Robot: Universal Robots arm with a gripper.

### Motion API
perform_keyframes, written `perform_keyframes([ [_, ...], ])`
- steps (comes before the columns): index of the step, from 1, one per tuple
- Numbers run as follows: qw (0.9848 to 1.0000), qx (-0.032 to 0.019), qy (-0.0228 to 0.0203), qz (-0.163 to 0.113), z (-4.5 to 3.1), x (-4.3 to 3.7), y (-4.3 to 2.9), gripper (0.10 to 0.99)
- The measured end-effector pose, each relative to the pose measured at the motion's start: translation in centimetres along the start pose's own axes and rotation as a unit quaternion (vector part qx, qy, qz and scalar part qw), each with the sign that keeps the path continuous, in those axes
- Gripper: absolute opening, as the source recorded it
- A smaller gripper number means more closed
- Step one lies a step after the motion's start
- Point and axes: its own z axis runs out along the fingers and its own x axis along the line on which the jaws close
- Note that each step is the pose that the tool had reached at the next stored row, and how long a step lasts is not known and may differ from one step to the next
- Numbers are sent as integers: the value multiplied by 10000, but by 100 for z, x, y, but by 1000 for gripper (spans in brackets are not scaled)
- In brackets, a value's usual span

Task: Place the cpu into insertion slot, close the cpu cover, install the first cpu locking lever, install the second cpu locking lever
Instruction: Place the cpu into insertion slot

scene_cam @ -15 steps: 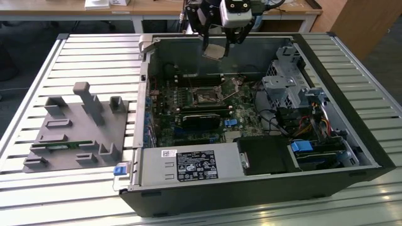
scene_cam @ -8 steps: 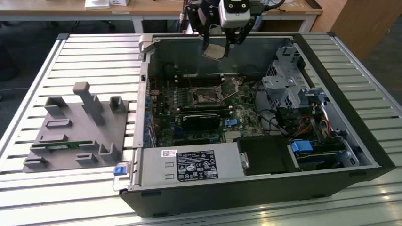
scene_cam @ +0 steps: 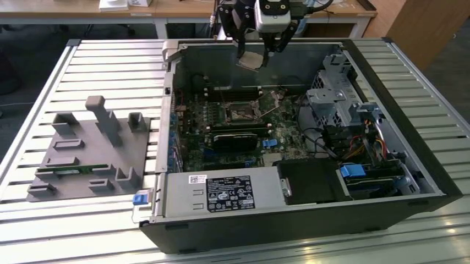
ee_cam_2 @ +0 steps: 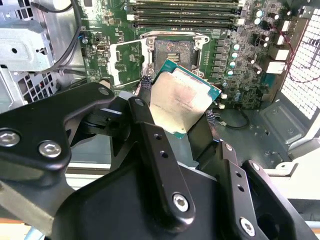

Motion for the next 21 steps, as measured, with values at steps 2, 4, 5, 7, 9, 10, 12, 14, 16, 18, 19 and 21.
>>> perform_keyframes([
  [2, 10000, -1, -3, 37, 0, 0, 0, 541],
  [4, 10000, -1, -7, 74, 0, 0, 0, 541],
  [5, 10000, -2, -8, 92, 1, 0, 0, 541],
  [7, 9999, -2, -12, 131, 1, 0, 0, 541],
  [9, 9999, -3, -15, 168, 2, 0, 0, 541],
  [10, 9998, -3, -17, 188, 2, 0, 0, 541],
  [12, 9997, -4, -20, 225, 2, 0, 0, 541],
  [14, 9996, -6, -25, 286, 3, 0, 0, 541],
  [16, 9995, -6, -29, 329, 3, 0, 0, 541],
  [18, 9993, -7, -33, 375, 4, 0, 0, 541],
  [19, 9992, -8, -35, 398, 4, 0, 0, 541],
  [21, 9990, -8, -39, 443, 5, 0, 0, 541],
])
